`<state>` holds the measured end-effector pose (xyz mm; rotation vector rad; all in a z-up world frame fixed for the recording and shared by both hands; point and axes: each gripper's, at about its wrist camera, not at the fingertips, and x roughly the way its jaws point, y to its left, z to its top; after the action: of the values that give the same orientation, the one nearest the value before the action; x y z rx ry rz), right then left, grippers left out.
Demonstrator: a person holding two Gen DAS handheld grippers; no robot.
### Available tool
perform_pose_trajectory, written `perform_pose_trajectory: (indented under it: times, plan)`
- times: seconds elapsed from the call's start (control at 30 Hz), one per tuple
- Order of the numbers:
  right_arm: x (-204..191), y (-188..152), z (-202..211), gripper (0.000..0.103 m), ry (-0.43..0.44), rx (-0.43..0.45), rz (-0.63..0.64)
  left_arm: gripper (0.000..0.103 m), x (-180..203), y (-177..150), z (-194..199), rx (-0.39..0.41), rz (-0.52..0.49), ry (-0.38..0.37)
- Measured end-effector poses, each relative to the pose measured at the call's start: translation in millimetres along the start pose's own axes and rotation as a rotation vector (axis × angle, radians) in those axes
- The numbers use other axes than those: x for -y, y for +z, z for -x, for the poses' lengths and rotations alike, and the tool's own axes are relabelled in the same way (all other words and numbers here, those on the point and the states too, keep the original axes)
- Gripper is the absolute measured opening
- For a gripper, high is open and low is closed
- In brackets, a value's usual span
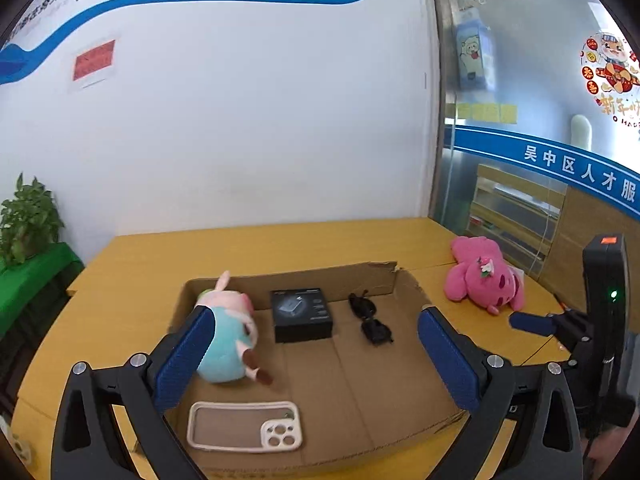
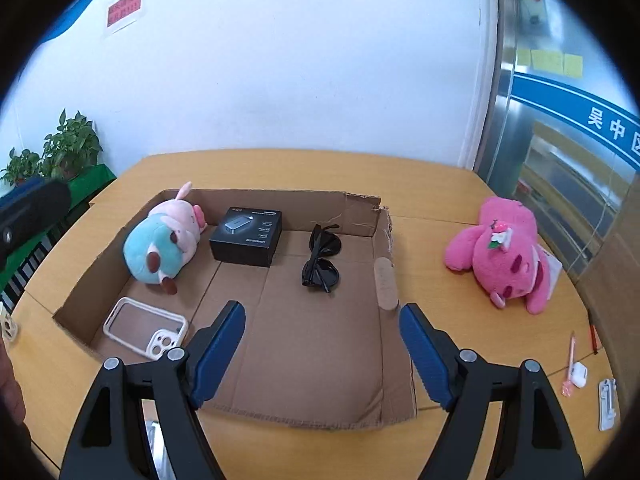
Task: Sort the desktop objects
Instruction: 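Move both grippers back toward the grey phone stand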
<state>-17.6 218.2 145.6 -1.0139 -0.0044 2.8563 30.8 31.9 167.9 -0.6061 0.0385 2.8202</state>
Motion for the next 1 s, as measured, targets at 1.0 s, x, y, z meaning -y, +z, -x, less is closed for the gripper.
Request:
perform_pose_trajectory:
  times: [1.0]
  plan:
    - [-27.4, -37.7, 52.1, 0.080, 0.070, 0.015, -0.004, 0.103, -10.6, -58.7, 52.1, -0.132, 0.054, 0.003]
